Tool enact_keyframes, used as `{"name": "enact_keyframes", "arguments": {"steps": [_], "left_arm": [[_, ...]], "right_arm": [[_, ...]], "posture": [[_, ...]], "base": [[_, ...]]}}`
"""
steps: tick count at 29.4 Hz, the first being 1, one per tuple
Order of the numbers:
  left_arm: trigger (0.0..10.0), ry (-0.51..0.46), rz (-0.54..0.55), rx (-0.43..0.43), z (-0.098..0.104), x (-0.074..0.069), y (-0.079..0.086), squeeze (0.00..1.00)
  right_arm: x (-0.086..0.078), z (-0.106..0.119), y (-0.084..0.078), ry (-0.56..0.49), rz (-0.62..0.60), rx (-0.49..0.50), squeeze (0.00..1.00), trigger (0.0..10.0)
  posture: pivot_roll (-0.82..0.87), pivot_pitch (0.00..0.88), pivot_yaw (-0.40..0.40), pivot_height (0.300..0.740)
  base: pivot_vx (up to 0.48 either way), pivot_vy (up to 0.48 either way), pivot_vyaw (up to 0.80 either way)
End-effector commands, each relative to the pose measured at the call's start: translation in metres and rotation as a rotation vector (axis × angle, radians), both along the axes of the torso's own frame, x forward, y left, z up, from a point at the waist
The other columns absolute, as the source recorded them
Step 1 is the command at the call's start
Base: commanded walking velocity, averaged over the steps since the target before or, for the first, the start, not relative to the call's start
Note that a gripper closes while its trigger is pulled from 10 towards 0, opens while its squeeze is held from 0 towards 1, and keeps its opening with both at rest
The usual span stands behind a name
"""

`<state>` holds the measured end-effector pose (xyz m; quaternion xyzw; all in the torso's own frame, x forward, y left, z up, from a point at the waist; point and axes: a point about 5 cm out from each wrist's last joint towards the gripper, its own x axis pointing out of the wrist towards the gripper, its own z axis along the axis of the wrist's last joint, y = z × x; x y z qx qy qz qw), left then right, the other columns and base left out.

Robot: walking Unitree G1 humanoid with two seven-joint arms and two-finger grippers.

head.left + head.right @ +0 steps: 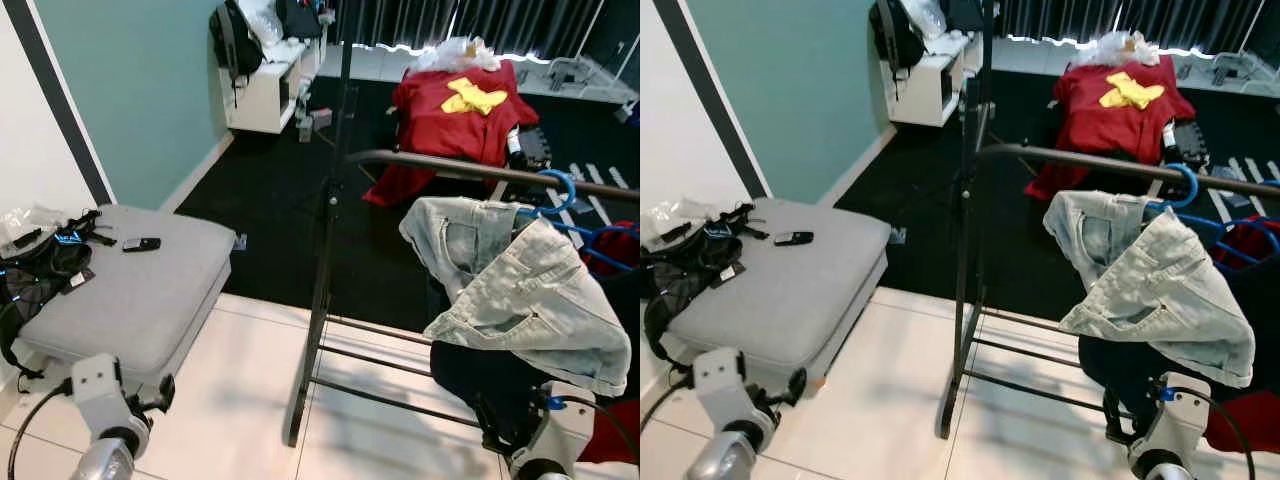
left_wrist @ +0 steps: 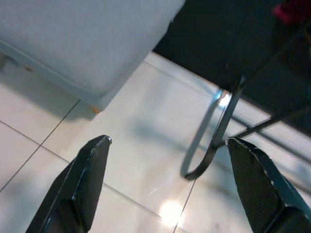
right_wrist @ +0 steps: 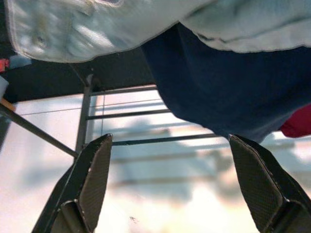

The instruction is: Hang hanger

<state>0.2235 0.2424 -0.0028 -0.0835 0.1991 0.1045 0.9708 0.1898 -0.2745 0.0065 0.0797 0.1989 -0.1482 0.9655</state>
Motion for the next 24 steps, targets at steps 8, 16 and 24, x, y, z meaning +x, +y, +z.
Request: {"name": "enact_keyframes", "arguments": {"steps": [8, 16, 24], "left_arm": [[10.0, 0.01, -0.144, 0.043, -0.005, 0.015, -0.028, 0.0], [10.0, 0.008, -0.137, 0.029, -0.008, 0.027, -0.031, 0.0], [10.0, -0.008, -0.133, 0.029, -0.008, 0.029, -0.03, 0.0]], "right_arm": [[0.007, -0.005, 0.003, -0.037, -0.023, 0.059, 0.0, 10.0], [0.021, -0.006, 0.003, -0.05, 0.007, 0.072, 0.0, 10.0], [0.021, -0.007, -0.001, -0.055, 0.012, 0.084, 0.0, 10.0]], "posture": [[0.05, 0.0, -0.006, 0.74], [0.02, 0.0, -0.015, 0.74], [0.01, 0.0, -0.043, 0.74]], "base": [[0.0, 0.0, 0.0], [0.0, 0.0, 0.0], [0.0, 0.0, 0.0]]}}
